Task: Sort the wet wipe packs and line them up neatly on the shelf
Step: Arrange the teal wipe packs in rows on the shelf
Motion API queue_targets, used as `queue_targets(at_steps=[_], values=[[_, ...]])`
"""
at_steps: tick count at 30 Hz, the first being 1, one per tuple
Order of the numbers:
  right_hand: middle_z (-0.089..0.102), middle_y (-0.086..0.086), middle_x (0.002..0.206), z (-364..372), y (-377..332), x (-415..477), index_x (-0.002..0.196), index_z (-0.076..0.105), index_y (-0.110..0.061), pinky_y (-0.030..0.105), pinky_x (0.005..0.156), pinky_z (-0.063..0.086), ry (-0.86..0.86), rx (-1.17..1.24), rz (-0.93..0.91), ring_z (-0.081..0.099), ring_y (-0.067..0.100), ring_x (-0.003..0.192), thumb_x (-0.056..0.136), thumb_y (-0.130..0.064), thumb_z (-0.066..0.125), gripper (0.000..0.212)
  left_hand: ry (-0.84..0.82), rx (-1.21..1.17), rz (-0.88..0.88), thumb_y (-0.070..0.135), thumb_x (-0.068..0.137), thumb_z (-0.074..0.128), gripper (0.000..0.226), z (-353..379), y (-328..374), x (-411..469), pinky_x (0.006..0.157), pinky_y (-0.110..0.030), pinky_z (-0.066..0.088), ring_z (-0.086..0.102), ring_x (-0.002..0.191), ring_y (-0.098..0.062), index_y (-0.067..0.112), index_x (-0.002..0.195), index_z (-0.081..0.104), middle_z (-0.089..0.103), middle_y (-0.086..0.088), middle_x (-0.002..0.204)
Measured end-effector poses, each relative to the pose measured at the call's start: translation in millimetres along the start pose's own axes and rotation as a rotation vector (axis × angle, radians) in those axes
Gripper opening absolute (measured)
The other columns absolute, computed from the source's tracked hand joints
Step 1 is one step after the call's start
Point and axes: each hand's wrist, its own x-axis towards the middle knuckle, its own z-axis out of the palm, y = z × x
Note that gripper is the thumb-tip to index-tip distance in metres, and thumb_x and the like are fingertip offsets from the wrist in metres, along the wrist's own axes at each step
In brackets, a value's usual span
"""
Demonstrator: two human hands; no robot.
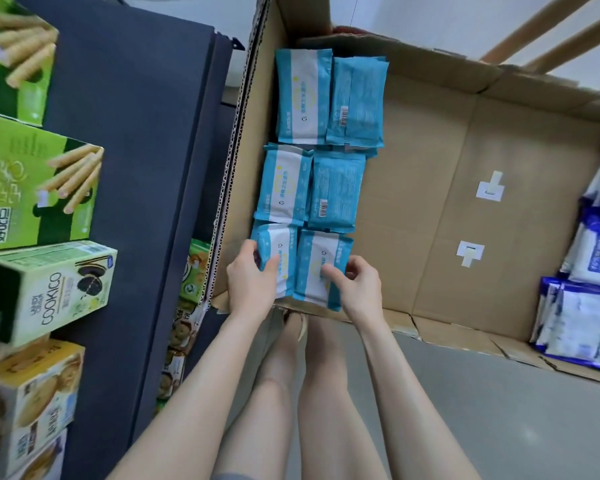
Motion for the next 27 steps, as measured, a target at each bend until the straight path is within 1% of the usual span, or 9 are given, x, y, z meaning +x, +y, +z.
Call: queue_targets(at_steps=[2, 4, 8, 13, 16, 19, 23, 25, 27], values=[[0.070, -0.006, 0.088, -12, -13, -18, 0.092, 0.062, -0.015, 0.028, 0.077, 0.053, -0.042, 0.098, -0.037, 0.066, 0.013, 0.084, 0.085, -0.015, 0.068, 0.010, 0.012, -0.094, -0.005, 0.013, 0.085, 0.067, 0.016, -14, 6, -14, 0.079, -0.035, 0.049, 0.061, 0.093, -0.025, 0.015, 0.094, 0.054, 0.065, -0.001, 0.094], [0.071, -0.004, 0.088, -25, -29, -43, 0.092, 0.061, -0.013, 0.031, 0.078, 0.052, -0.080, 0.187, -0.106, 0.064, 0.011, 0.081, 0.088, -0.011, 0.065, 0.006, 0.003, -0.280, 0.012, 0.005, 0.082, 0.068, 0.027, -34, 18, -37, 0.082, -0.038, 0.053, 0.064, 0.091, -0.018, 0.021, 0.094, 0.050, 0.065, 0.001, 0.095], [0.071, 0.004, 0.095, -52, -66, -93, 0.103, 0.061, -0.005, 0.023, 0.072, 0.053, -0.160, 0.321, -0.201, 0.064, 0.010, 0.082, 0.093, -0.014, 0.059, 0.013, 0.021, -0.578, 0.094, -0.002, 0.085, 0.064, 0.031, -77, 46, -87, 0.066, -0.017, 0.053, 0.065, 0.074, 0.003, 0.026, 0.092, 0.052, 0.066, 0.006, 0.090], [0.071, 0.004, 0.102, -80, -102, -150, 0.107, 0.061, -0.008, 0.030, 0.078, 0.053, -0.272, 0.305, -0.293, 0.064, 0.015, 0.090, 0.093, -0.013, 0.059, 0.015, 0.147, -0.828, 0.126, 0.010, 0.093, 0.057, 0.006, -115, 62, -149, 0.059, -0.022, 0.054, 0.066, 0.073, -0.009, 0.015, 0.090, 0.056, 0.069, -0.003, 0.085], [0.071, 0.005, 0.106, -100, -112, -179, 0.105, 0.063, -0.020, 0.043, 0.084, 0.051, -0.369, 0.229, -0.359, 0.065, 0.022, 0.095, 0.076, -0.013, 0.066, 0.030, 0.235, -0.880, 0.138, 0.010, 0.092, 0.058, 0.006, -124, 63, -191, 0.055, -0.017, 0.050, 0.063, 0.070, -0.005, 0.013, 0.089, 0.054, 0.068, -0.002, 0.085], [0.072, 0.001, 0.105, -121, -113, -203, 0.108, 0.062, -0.025, 0.039, 0.083, 0.054, -0.478, 0.136, -0.434, 0.067, 0.021, 0.096, 0.077, -0.003, 0.066, 0.038, 0.322, -0.977, 0.088, 0.007, 0.091, 0.059, 0.008, -121, 59, -235, 0.057, -0.016, 0.052, 0.064, 0.068, 0.000, 0.012, 0.089, 0.053, 0.067, -0.004, 0.089], [0.073, -0.003, 0.094, -139, -108, -236, 0.101, 0.061, -0.023, 0.021, 0.070, 0.052, -0.536, 0.039, -0.531, 0.067, 0.013, 0.086, 0.081, 0.001, 0.068, 0.032, 0.433, -1.102, 0.072, 0.001, 0.087, 0.062, 0.010, -112, 50, -301, 0.068, -0.023, 0.058, 0.068, 0.076, -0.006, 0.008, 0.091, 0.055, 0.068, -0.009, 0.094], [0.073, 0.002, 0.093, -140, -108, -257, 0.097, 0.062, -0.018, 0.024, 0.071, 0.052, -0.570, 0.012, -0.566, 0.066, 0.016, 0.084, 0.079, -0.001, 0.070, 0.026, 0.514, -1.148, 0.078, -0.001, 0.086, 0.063, 0.014, -116, 43, -331, 0.067, -0.024, 0.058, 0.069, 0.077, -0.007, 0.009, 0.093, 0.057, 0.068, -0.008, 0.095], [0.073, 0.006, 0.095, -136, -111, -277, 0.096, 0.062, -0.014, 0.037, 0.079, 0.055, -0.635, 0.004, -0.590, 0.067, 0.024, 0.086, 0.079, -0.001, 0.071, 0.023, 0.584, -1.180, 0.088, -0.002, 0.086, 0.063, 0.015, -126, 36, -356, 0.064, -0.022, 0.057, 0.070, 0.079, -0.011, 0.010, 0.094, 0.060, 0.070, -0.007, 0.095]])
